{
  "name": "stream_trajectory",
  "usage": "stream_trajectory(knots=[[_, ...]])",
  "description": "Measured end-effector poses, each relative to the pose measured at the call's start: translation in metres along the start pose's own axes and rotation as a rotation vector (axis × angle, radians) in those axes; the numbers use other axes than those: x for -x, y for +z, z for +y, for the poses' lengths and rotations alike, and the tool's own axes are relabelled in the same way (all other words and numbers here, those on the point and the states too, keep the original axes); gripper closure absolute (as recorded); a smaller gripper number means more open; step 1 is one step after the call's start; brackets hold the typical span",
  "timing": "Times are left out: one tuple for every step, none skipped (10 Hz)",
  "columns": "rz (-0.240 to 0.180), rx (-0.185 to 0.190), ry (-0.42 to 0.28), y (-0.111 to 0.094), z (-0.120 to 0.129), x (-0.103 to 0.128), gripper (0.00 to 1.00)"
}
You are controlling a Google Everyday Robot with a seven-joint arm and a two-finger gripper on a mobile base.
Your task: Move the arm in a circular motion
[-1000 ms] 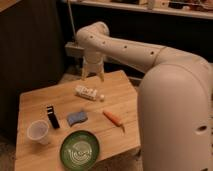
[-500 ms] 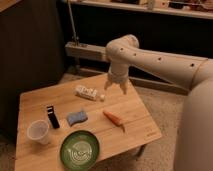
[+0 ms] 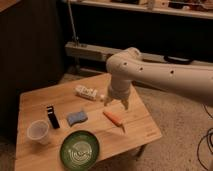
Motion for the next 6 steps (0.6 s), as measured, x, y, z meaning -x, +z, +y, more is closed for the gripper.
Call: stream_trajectory(knots=[[0.010,0.002,-0.039,-0.001,0.014,-0.008,0.35],[0.018,0.007,-0.086,-0.001,0.034,-0.014,0.35],[0.028,0.016,-0.144,-0.001,0.064,-0.019,0.35],[0.033,0.024,-0.183,-0.002,0.086,-0.020,0.35],[0.038,0.028,-0.220,-0.003,0.106,-0.021,0.35],[0.039,0.035,-0.283,-0.005,0.140,-0.018,0.35]])
